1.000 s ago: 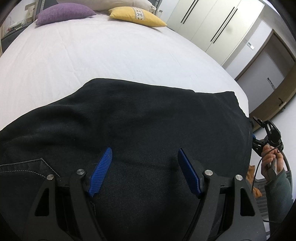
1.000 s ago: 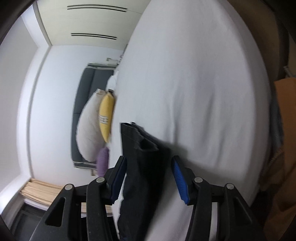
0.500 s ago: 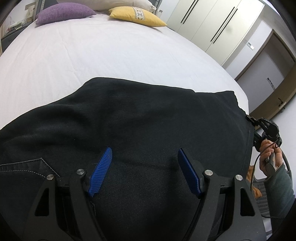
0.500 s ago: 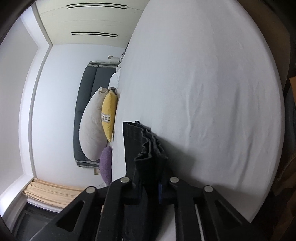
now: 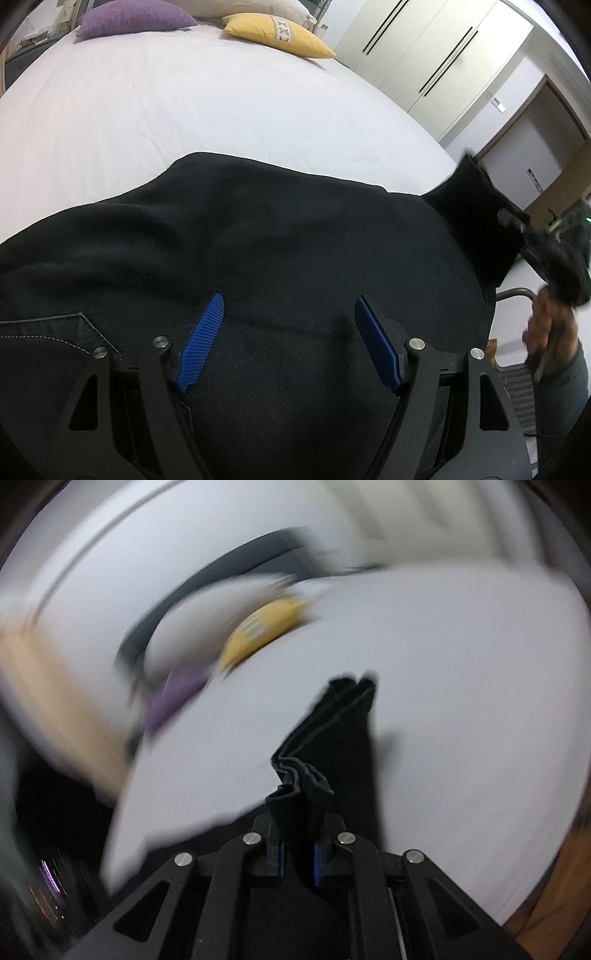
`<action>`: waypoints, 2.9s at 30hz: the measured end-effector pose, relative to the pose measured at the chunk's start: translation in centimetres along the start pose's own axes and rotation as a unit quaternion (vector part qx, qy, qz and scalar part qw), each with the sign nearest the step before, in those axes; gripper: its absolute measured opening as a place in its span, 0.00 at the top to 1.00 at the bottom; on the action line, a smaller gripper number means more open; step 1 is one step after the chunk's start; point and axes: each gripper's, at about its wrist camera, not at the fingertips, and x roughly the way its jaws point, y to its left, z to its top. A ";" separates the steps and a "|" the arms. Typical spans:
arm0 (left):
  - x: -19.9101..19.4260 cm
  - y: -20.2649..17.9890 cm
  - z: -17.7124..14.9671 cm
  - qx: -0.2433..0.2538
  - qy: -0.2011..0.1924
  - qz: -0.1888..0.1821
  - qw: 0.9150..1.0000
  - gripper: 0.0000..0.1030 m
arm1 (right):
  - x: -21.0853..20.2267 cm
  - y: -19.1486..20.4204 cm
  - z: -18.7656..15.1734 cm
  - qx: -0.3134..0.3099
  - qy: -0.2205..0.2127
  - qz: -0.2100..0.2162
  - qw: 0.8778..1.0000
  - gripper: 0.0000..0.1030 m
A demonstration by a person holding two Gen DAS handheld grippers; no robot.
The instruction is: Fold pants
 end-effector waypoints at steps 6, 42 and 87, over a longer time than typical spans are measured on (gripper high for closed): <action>-0.5 0.4 0.4 -0.021 0.005 -0.006 1.000 0.29 | 5.4 11.3 -7.2 -0.252 0.092 -0.076 0.960 0.89; -1.9 6.2 2.6 -0.198 0.107 -0.178 0.958 0.88 | -0.5 26.5 -14.1 -0.418 0.009 -0.064 0.906 0.89; -5.7 1.8 -0.1 -0.026 0.066 -0.056 0.996 0.86 | 9.6 7.7 2.1 0.080 0.197 0.310 0.927 0.41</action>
